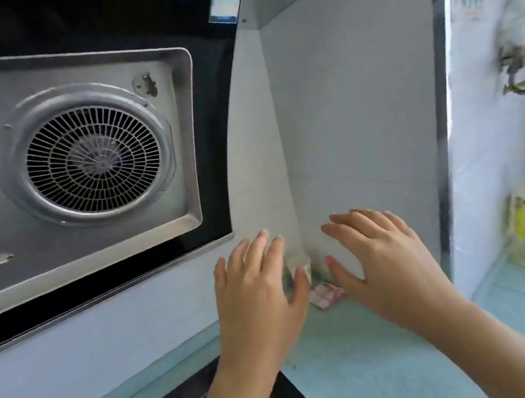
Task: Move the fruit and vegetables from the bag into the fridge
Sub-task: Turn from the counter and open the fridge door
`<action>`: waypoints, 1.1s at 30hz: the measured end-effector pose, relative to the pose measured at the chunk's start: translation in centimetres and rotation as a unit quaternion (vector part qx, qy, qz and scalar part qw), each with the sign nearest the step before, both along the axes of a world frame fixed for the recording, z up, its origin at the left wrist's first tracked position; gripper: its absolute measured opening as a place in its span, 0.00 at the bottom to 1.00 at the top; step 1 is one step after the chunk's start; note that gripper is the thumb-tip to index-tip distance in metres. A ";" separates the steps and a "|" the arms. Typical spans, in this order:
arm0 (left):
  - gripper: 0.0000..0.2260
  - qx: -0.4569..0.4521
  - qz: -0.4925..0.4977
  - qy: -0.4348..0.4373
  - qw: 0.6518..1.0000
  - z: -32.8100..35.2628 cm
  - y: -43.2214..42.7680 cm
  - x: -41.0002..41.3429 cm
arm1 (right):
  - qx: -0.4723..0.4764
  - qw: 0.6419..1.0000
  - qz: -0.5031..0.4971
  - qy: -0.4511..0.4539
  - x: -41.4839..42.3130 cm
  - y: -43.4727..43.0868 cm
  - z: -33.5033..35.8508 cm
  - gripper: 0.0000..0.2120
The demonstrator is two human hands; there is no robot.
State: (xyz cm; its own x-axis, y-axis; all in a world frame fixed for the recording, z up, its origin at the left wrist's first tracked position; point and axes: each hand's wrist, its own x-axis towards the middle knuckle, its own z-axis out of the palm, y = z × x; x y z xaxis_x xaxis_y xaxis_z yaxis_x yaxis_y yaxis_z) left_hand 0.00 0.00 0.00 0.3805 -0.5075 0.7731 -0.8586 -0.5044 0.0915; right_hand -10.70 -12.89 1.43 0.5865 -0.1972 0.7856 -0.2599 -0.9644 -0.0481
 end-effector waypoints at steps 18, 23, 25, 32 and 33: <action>0.21 0.012 -0.241 0.023 0.970 -3.4 -16.7 -14.4 | 0.049 0.971 -0.236 -0.012 -18.8 -10.4 -4.1 0.19; 0.21 0.010 -0.302 0.036 0.953 -4.0 -22.2 -20.0 | 0.042 0.958 -0.283 -0.026 -24.9 -14.2 -4.4 0.19; 0.21 0.008 -0.332 0.039 0.943 -4.3 -24.7 -22.7 | 0.039 0.951 -0.305 -0.027 -27.8 -15.7 -4.6 0.18; 0.20 0.011 -0.432 0.060 0.900 -5.5 -31.0 -33.1 | 0.034 0.905 -0.422 -0.035 -38.6 -18.2 -5.6 0.19; 0.20 0.014 -0.448 0.064 0.892 -5.6 -31.7 -34.6 | 0.033 0.897 -0.439 -0.037 -40.0 -18.2 -5.7 0.19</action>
